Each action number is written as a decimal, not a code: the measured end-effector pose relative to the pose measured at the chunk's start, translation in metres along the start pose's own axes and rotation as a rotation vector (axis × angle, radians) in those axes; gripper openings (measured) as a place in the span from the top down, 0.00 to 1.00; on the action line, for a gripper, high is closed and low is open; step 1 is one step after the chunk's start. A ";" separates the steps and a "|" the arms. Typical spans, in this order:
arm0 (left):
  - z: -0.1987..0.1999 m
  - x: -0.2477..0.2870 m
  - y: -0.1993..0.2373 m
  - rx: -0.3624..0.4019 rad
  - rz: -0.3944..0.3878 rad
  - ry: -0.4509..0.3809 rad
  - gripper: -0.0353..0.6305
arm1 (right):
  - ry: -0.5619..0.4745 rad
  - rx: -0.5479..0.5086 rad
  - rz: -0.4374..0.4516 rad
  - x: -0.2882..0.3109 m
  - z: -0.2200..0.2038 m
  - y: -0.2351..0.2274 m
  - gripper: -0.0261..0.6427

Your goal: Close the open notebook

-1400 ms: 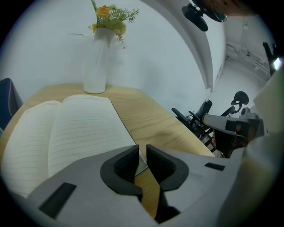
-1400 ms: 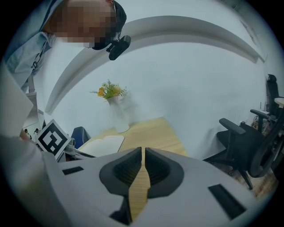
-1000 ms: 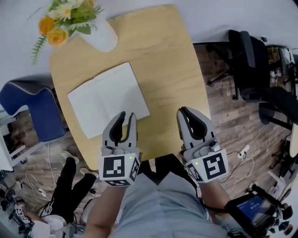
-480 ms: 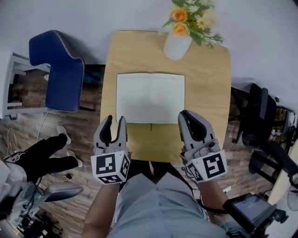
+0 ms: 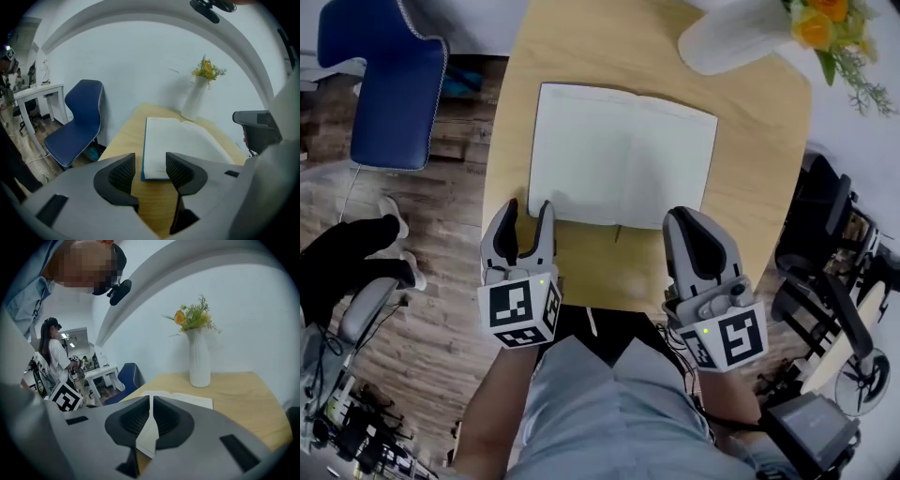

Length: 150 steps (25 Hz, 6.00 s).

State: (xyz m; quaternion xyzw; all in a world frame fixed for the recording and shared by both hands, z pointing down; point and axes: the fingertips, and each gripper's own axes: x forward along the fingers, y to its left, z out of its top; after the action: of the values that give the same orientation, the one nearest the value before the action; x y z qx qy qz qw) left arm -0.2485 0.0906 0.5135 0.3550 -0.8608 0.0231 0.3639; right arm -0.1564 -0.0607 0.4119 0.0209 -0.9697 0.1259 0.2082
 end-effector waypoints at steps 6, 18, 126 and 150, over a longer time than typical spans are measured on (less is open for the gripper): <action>-0.014 0.008 -0.001 0.064 0.029 0.068 0.63 | 0.025 0.015 -0.035 0.002 -0.010 -0.004 0.88; 0.016 -0.034 -0.025 0.029 -0.085 0.059 0.91 | -0.064 0.048 -0.095 -0.038 0.021 -0.005 0.88; 0.075 0.030 -0.218 0.345 -0.379 0.016 0.84 | -0.214 0.253 -0.440 -0.163 0.019 -0.138 0.88; -0.035 0.084 -0.310 0.685 -0.362 0.289 0.83 | -0.238 0.434 -0.598 -0.262 -0.087 -0.205 0.88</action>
State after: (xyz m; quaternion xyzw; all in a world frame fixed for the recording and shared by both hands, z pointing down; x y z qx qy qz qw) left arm -0.0728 -0.1802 0.5253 0.5944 -0.6670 0.2936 0.3400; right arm 0.1360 -0.2400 0.4296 0.3607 -0.8890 0.2587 0.1123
